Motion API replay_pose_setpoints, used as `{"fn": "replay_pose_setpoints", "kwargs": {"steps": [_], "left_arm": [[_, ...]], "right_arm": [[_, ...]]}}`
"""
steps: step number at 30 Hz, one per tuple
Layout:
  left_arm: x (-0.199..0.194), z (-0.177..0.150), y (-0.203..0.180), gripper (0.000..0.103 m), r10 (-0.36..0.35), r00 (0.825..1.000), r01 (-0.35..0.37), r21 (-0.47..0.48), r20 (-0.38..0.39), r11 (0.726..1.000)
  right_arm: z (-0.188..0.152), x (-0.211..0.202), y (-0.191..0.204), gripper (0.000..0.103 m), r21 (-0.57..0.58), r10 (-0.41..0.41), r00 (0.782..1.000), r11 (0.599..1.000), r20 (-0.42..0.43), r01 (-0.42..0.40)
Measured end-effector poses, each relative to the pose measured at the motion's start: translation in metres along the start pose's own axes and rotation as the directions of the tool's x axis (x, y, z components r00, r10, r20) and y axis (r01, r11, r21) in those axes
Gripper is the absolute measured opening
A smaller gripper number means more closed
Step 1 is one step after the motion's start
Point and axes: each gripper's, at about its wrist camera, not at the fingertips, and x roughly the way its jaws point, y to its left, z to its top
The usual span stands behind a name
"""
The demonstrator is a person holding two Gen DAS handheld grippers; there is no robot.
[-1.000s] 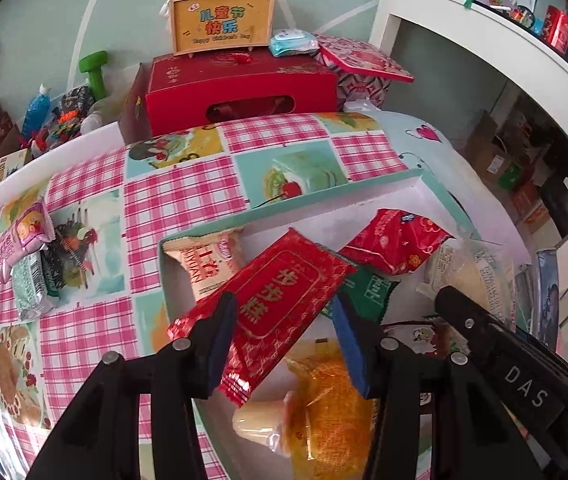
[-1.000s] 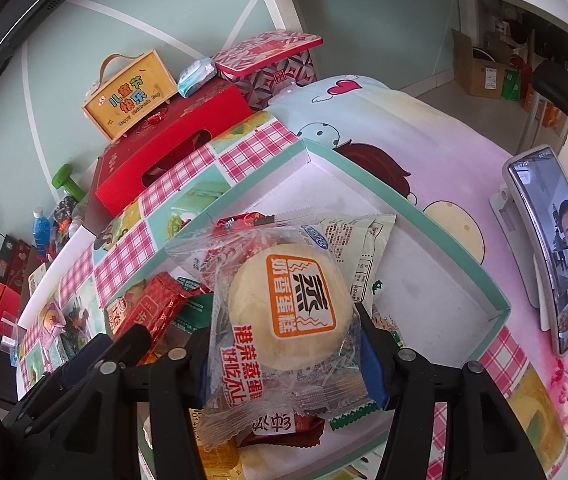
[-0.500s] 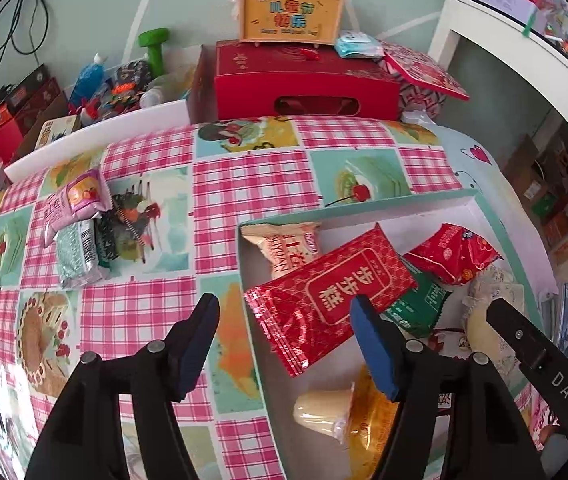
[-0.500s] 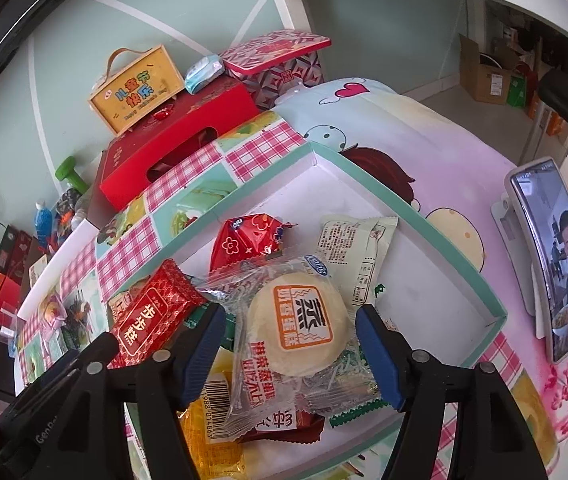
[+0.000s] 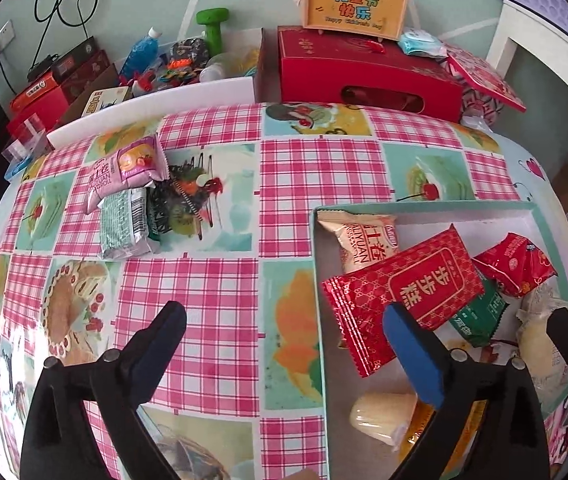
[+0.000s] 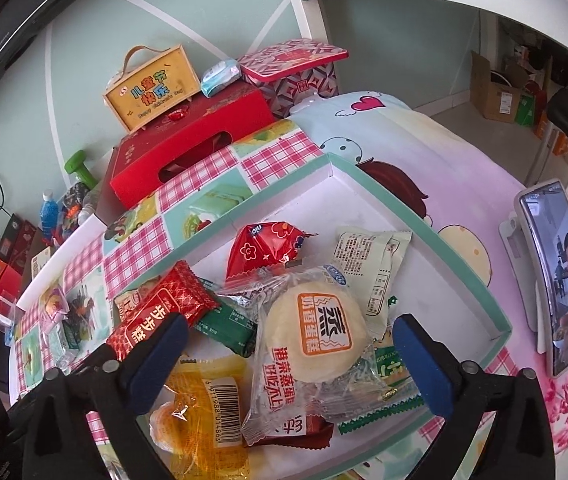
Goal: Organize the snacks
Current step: 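Move both tools back toward the pink and green packs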
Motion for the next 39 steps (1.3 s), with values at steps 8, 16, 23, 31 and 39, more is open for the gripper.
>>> {"fn": "replay_pose_setpoints", "kwargs": {"steps": [8,16,23,31,39], "left_arm": [[0.001,0.003,0.003,0.1,-0.007,1.0,0.007,-0.017,-0.014,1.0],[-0.002,0.004,0.008,0.1,-0.018,1.0,0.018,-0.021,-0.013,1.0],[-0.008,0.007,0.032,0.1,-0.012,1.0,0.011,-0.055,-0.004,0.998],[-0.014,0.01,0.078,0.1,0.026,1.0,-0.026,-0.122,0.002,0.992],[-0.013,0.006,0.128,0.1,0.061,0.998,-0.064,-0.215,-0.019,0.975]], "right_arm": [[-0.001,0.002,0.002,0.103,-0.009,0.0,1.0,1.0,-0.005,0.0],[0.0,-0.003,0.012,0.103,-0.041,0.005,1.0,0.999,0.005,-0.005],[0.001,-0.017,0.037,0.103,-0.097,0.032,0.999,0.995,0.041,-0.028],[-0.006,-0.025,0.082,0.103,-0.186,0.109,0.993,0.978,0.044,-0.099],[-0.021,-0.023,0.122,0.103,-0.271,0.162,0.987,0.95,0.014,-0.152]]}}
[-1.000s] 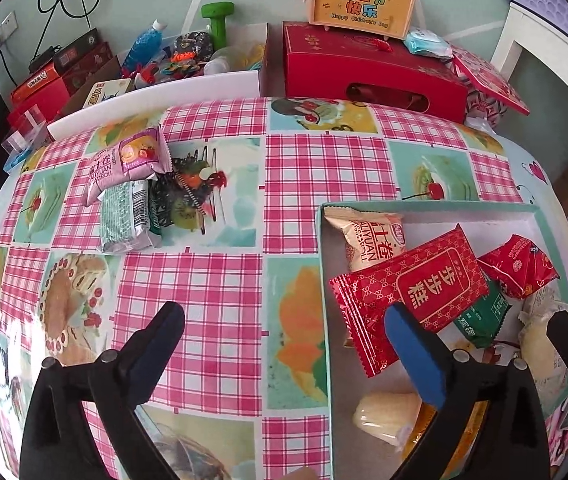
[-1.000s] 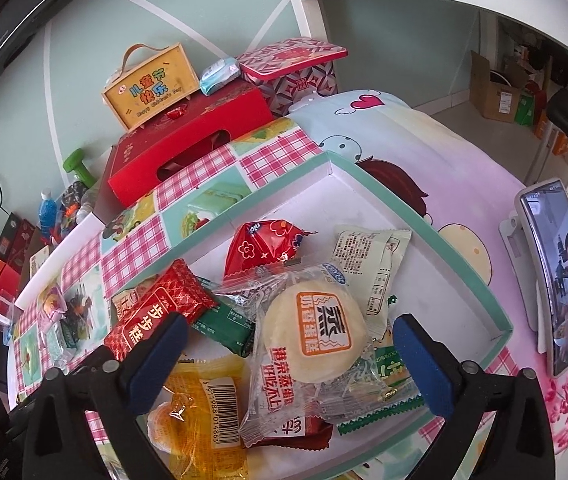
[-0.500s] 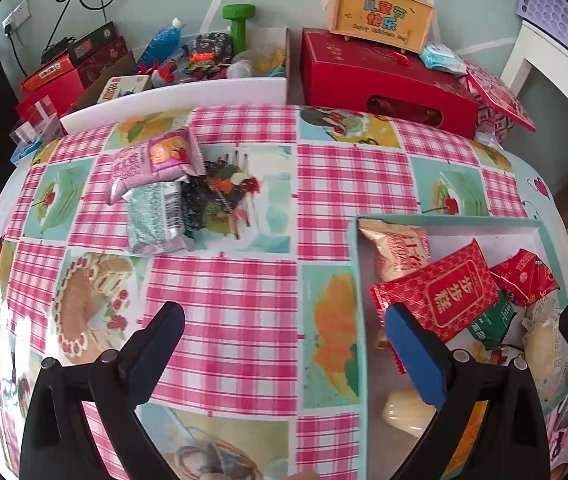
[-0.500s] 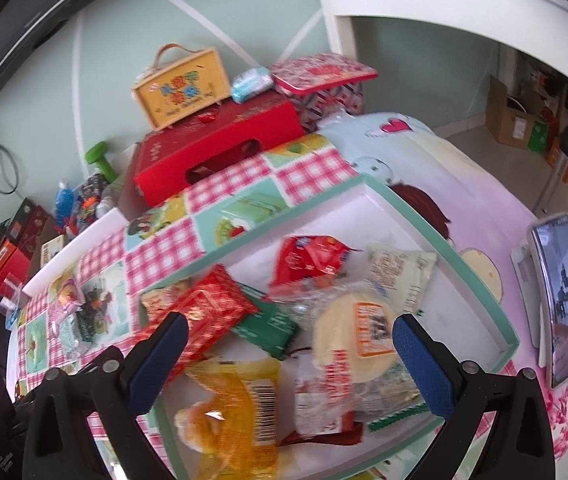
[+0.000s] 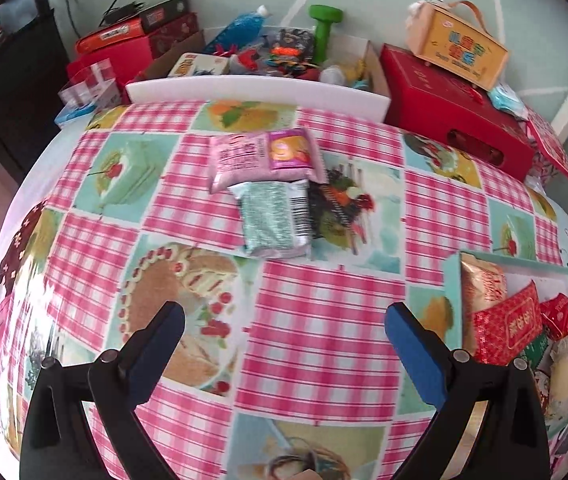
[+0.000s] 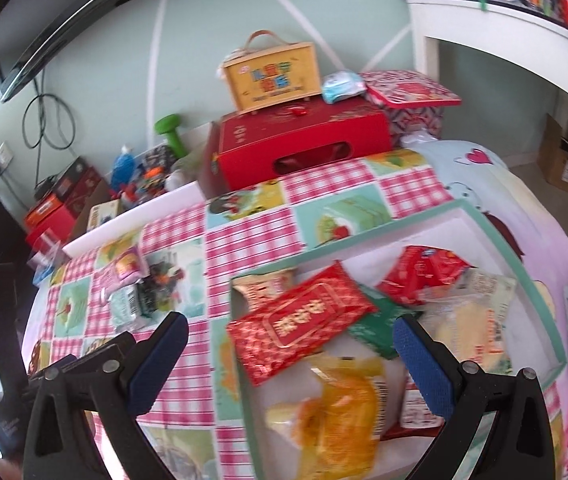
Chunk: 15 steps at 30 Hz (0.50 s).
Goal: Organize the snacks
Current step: 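Move both tools back toward the pink and green packs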
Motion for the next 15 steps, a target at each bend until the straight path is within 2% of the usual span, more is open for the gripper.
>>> {"fn": "replay_pose_setpoints", "kwargs": {"steps": [15], "left_arm": [[0.011,-0.002,0.059,0.1,0.027,0.999,-0.031,-0.112,-0.041,0.993]], "right_arm": [[-0.02,0.039,0.066,0.103,-0.128,0.048,0.995,0.99,-0.084,-0.058]]}}
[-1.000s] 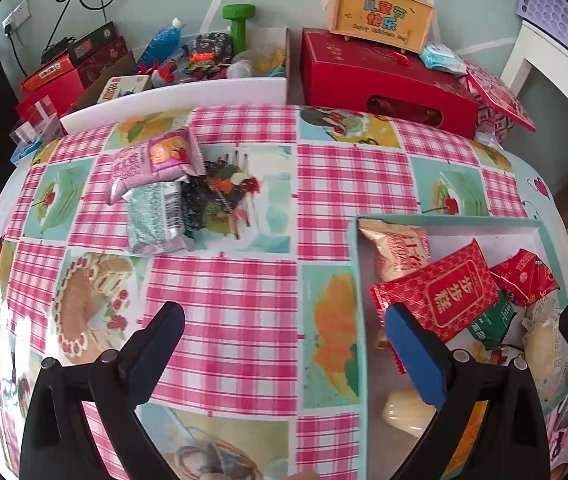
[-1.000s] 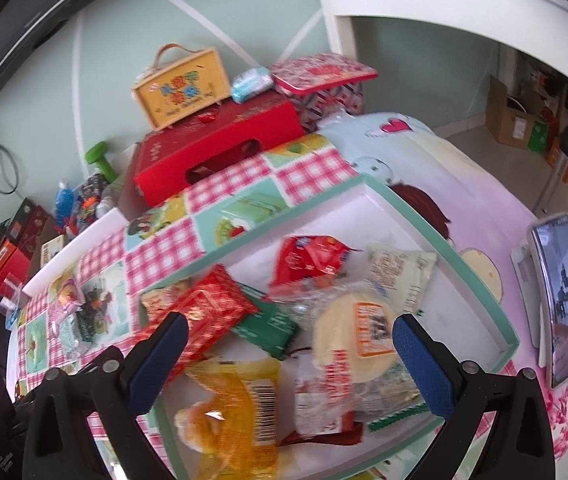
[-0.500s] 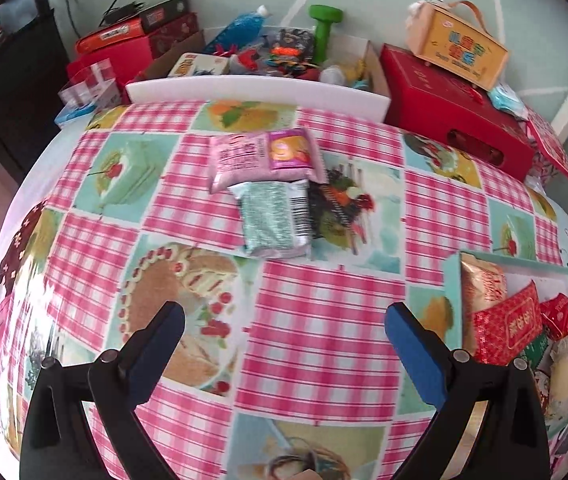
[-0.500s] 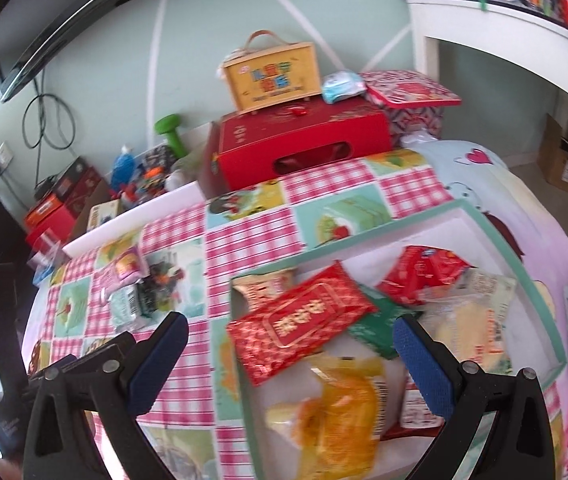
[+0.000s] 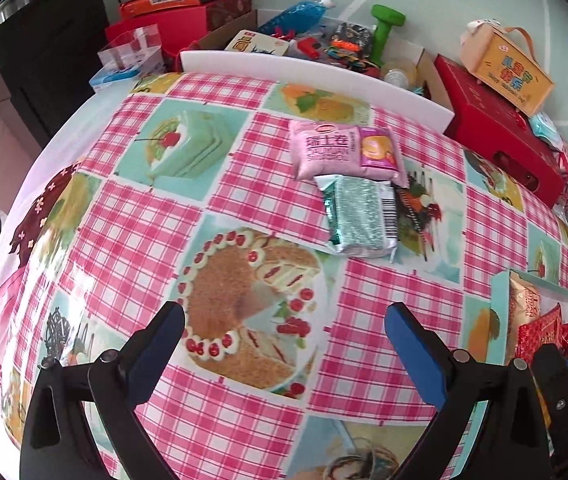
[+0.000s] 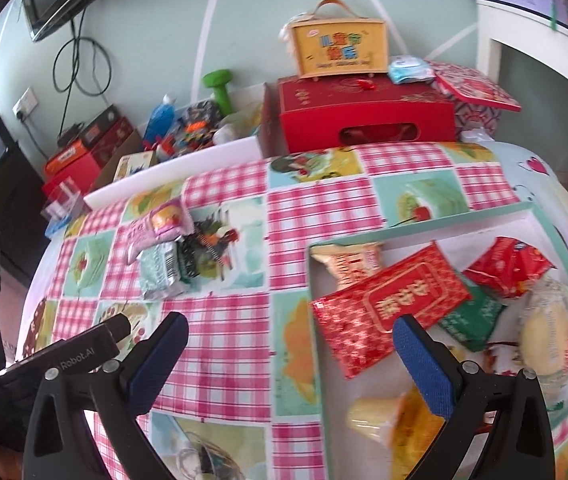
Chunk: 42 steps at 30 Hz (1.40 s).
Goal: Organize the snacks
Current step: 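Move both tools back toward the pink and green packs, then grasp the pink swiss roll pack with left tool while right tool grasps green wafer pack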
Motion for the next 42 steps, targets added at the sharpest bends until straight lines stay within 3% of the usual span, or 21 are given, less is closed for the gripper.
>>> {"fn": "replay_pose_setpoints", "kwargs": {"steps": [10,17,28,37,42], "left_arm": [[0.033,0.003,0.028,0.1,0.03,0.998,-0.032,-0.042,-0.059,0.999],[0.045,0.018,0.037,0.1,0.012,0.998,-0.016,-0.057,-0.068,0.998],[0.08,0.067,0.051,0.1,0.03,0.994,-0.031,-0.009,-0.102,0.999],[0.096,0.105,0.088,0.1,0.017,0.994,-0.02,-0.025,-0.105,0.999],[0.102,0.125,0.103,0.1,0.018,0.995,-0.016,0.018,-0.093,1.0]], "right_arm": [[-0.011,0.037,0.023,0.103,-0.06,0.011,0.999,0.998,-0.047,-0.014],[-0.005,0.051,0.031,0.103,-0.088,0.002,0.999,0.996,-0.043,-0.006],[0.014,0.078,0.066,0.103,-0.129,0.048,0.998,0.99,-0.049,-0.054],[0.022,0.111,0.101,0.103,-0.175,0.074,0.993,0.981,-0.088,-0.089],[0.022,0.129,0.12,0.103,-0.21,0.06,0.993,0.974,-0.105,-0.082]]}}
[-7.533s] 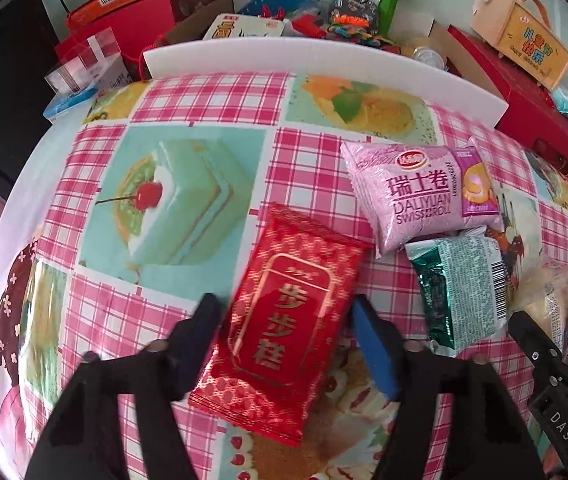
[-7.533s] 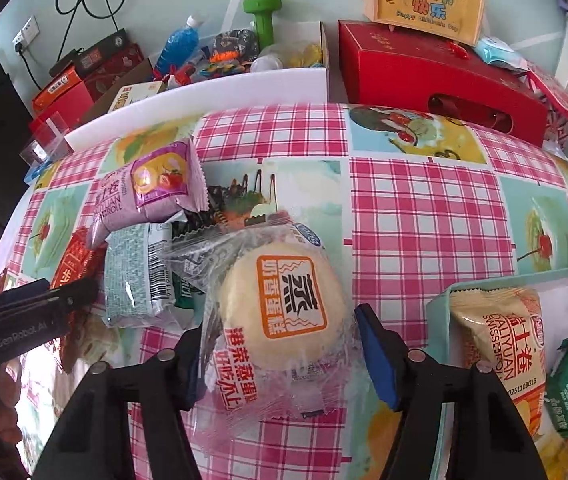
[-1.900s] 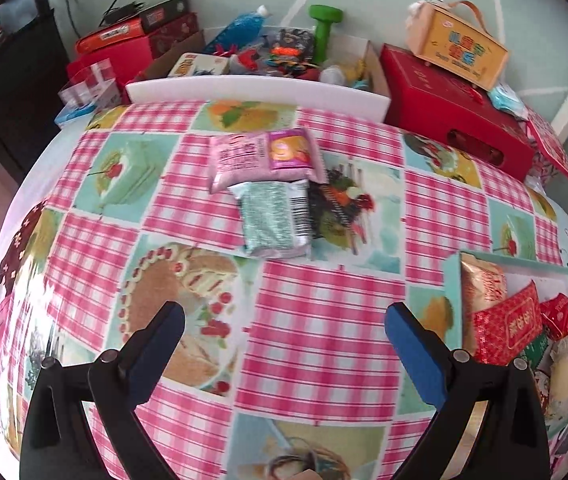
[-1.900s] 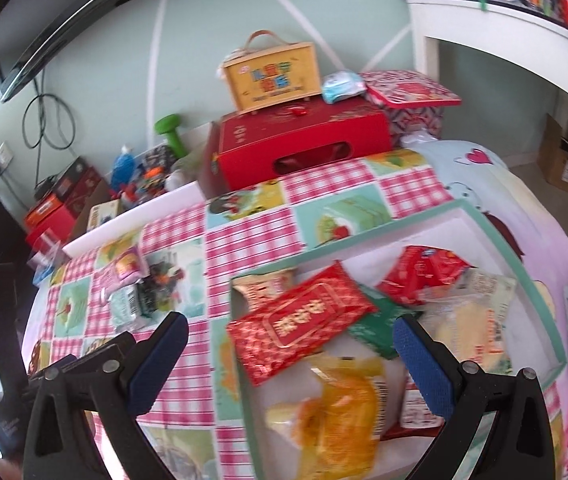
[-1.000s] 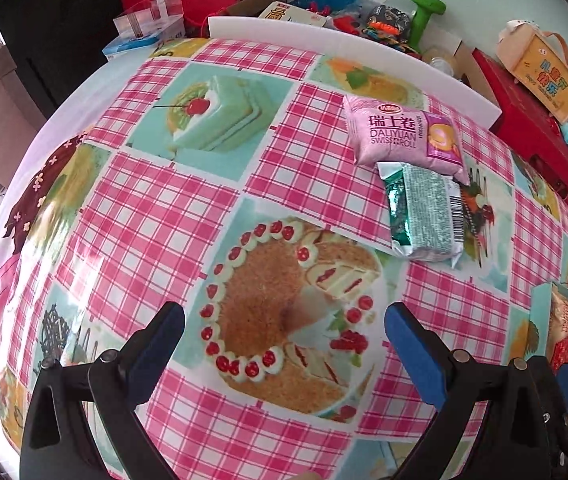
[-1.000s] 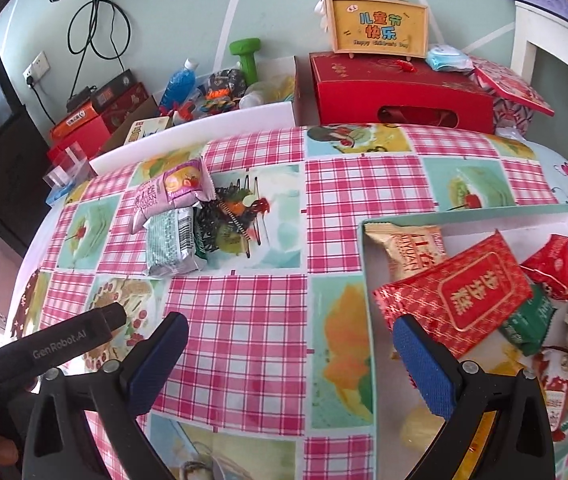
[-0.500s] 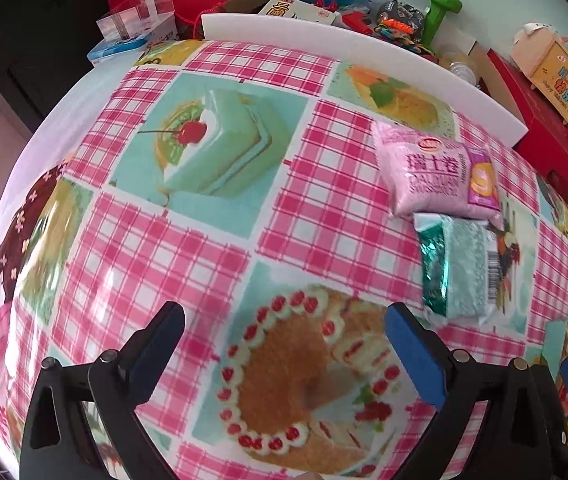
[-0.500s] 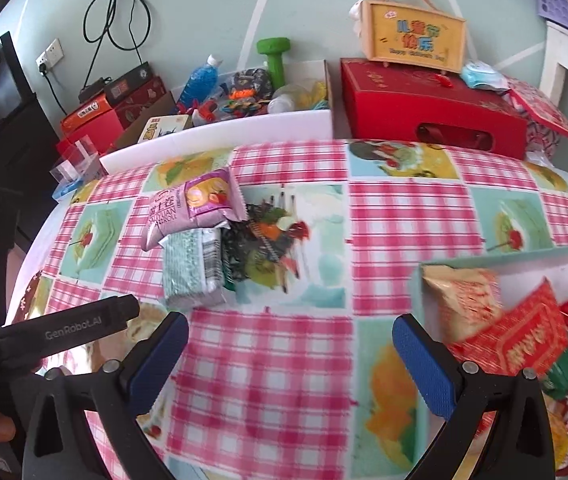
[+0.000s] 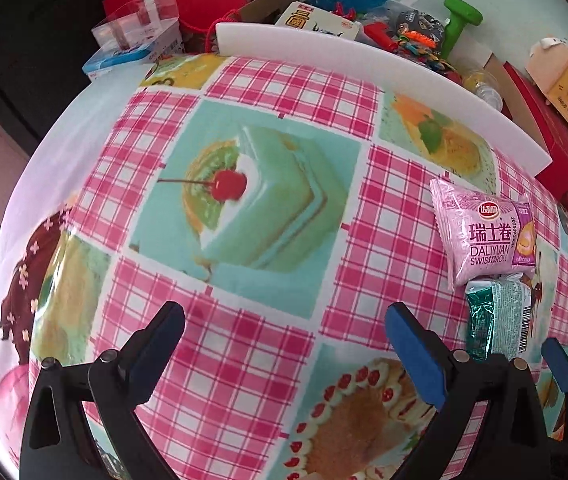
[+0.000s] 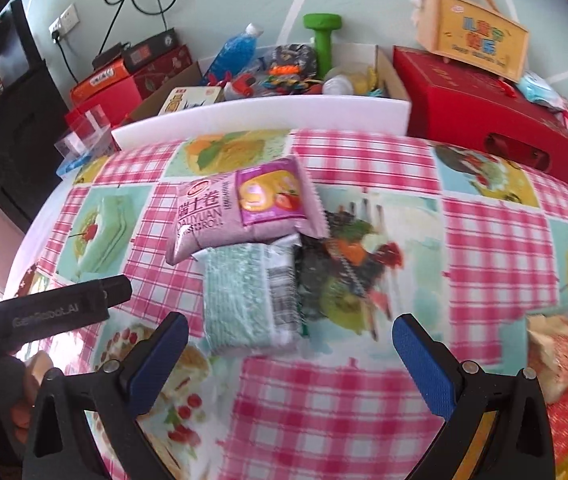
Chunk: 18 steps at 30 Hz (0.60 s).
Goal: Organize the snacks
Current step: 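Grasp the pink swiss roll pack with left tool while right tool grasps green wafer pack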
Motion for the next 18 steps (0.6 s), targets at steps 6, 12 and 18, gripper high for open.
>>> {"fn": "replay_pose_setpoints", "kwargs": {"steps": [6,12,18], "left_arm": [[0.002,0.019,-0.012,0.1,-0.014,1.0,0.013,0.07,0.001,0.997],[-0.002,0.031,-0.033,0.1,-0.024,1.0,0.021,0.147,0.015,0.989],[-0.008,0.032,-0.061,0.1,-0.033,0.999,0.027,0.228,0.025,0.973]], "right_arm": [[0.007,0.015,0.008,0.102,-0.006,-0.03,1.0,1.0,0.002,0.03],[0.008,0.014,-0.016,0.1,0.057,-0.079,0.997,0.995,0.008,0.079],[0.008,0.011,-0.042,0.093,0.116,-0.1,0.995,0.988,0.011,0.098]]}}
